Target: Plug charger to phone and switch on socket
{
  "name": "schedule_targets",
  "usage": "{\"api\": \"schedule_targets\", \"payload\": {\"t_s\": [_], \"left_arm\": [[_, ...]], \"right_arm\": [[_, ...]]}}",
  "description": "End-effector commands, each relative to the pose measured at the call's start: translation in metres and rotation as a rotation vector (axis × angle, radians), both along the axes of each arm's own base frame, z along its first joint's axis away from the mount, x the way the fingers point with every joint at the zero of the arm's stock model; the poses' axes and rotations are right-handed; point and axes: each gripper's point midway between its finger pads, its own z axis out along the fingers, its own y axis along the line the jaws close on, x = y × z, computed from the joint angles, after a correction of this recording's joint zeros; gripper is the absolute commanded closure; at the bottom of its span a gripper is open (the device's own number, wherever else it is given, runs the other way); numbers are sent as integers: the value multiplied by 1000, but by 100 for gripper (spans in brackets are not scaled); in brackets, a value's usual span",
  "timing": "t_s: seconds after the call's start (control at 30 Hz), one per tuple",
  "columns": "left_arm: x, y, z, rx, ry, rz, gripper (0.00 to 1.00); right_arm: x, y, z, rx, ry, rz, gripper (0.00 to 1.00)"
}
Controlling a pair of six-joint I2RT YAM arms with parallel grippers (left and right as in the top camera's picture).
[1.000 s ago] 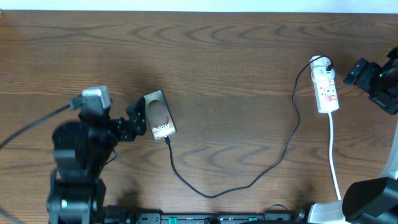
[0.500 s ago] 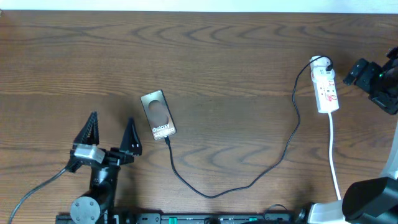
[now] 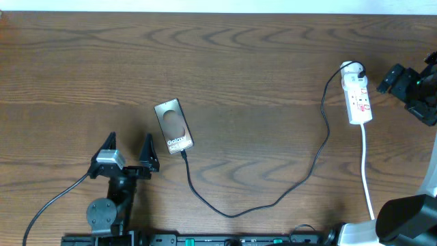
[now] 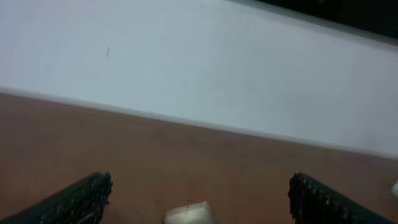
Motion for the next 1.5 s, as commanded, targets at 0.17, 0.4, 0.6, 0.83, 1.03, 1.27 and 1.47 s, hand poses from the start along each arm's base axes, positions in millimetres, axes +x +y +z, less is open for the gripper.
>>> {"api": "schedule_targets", "payload": {"t_s": [0.17,0.4,0.6,0.83,1.03,1.27,1.47], "left_arm": [[-2,10,-46,17,185,58,7],[-2,8,-46,120,177,43,7],[-2,2,-46,246,165,12,7],[-2,1,-46,238,165,5,7],[-2,1,-46,237,165,5,7],[-2,1,-46,237,165,5,7],[-2,1,-46,237,165,5,7]], "right_arm": [[0,1,4,0,-12,-3,1],[0,1,4,0,-12,-3,1],[0,1,4,0,-12,-3,1],[0,1,4,0,-12,-3,1],[0,1,4,0,-12,-3,1],[0,1,4,0,-12,-3,1],[0,1,4,0,-12,-3,1]]}}
